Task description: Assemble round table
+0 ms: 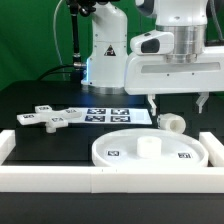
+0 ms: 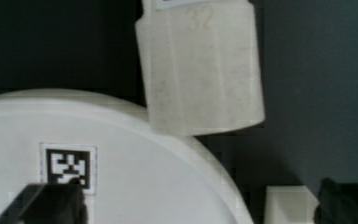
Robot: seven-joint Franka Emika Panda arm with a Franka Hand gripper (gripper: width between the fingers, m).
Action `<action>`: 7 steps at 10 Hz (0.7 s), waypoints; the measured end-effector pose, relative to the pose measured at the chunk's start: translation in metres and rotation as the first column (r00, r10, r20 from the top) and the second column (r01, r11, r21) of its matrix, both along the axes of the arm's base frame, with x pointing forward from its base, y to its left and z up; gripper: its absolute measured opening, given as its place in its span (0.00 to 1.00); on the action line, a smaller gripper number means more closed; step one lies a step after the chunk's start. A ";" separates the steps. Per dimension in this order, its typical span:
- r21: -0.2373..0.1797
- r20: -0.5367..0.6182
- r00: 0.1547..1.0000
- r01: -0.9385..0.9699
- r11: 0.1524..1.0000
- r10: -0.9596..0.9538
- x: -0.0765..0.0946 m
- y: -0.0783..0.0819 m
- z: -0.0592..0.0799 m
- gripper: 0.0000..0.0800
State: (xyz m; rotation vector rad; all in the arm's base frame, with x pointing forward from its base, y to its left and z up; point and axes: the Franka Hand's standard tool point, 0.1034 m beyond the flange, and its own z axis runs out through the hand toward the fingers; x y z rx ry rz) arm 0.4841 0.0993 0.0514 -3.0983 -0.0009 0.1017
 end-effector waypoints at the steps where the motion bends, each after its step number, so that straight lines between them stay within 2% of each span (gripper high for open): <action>1: -0.010 -0.080 0.997 0.021 1.000 -0.022 -0.008 -0.004 -0.004 0.81; 3: -0.045 -0.288 0.956 0.055 0.997 -0.065 -0.016 -0.007 -0.010 0.81; 7: -0.051 -0.521 0.852 0.036 0.998 -0.057 -0.023 -0.006 -0.009 0.81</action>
Offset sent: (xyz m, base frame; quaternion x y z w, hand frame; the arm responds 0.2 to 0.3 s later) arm -0.0052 -0.0007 -0.0069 0.0189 -0.2405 0.0583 0.9687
